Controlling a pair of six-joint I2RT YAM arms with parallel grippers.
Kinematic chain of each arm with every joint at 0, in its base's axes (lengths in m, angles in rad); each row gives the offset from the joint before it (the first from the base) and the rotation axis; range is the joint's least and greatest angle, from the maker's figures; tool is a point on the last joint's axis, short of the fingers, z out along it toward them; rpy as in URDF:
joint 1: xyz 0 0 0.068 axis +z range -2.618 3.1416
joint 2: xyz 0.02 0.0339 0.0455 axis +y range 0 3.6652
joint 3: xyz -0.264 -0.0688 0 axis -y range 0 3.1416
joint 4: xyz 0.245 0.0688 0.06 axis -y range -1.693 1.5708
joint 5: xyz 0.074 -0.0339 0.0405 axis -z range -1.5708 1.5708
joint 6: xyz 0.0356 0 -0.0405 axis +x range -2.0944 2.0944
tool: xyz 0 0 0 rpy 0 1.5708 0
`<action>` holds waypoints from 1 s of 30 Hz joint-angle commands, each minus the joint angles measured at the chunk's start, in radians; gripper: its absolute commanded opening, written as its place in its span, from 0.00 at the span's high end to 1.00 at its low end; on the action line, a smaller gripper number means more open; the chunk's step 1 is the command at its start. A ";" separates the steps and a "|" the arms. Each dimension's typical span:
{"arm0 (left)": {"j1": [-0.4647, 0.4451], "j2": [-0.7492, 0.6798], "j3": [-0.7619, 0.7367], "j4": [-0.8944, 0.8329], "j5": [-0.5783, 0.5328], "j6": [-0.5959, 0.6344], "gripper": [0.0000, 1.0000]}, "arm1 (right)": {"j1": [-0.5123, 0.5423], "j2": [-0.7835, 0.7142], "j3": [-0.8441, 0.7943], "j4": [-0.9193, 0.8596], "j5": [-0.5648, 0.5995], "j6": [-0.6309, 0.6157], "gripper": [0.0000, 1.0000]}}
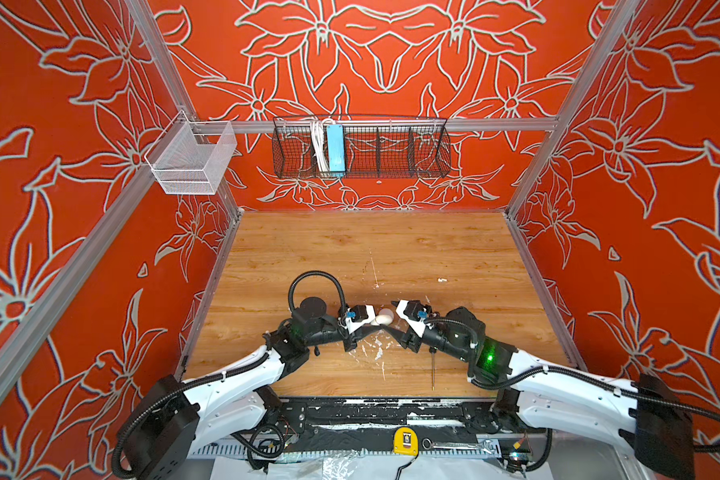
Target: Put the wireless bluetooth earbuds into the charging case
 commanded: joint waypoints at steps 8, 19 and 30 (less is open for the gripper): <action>-0.024 0.014 0.016 0.004 0.148 0.040 1.00 | -0.027 -0.031 0.034 0.003 0.247 0.038 0.39; -0.026 0.021 0.029 -0.019 0.149 0.044 1.00 | -0.038 -0.100 0.020 -0.014 0.274 0.052 0.40; -0.027 -0.026 -0.003 -0.001 -0.083 0.000 1.00 | -0.037 -0.222 -0.074 0.074 -0.116 -0.004 0.25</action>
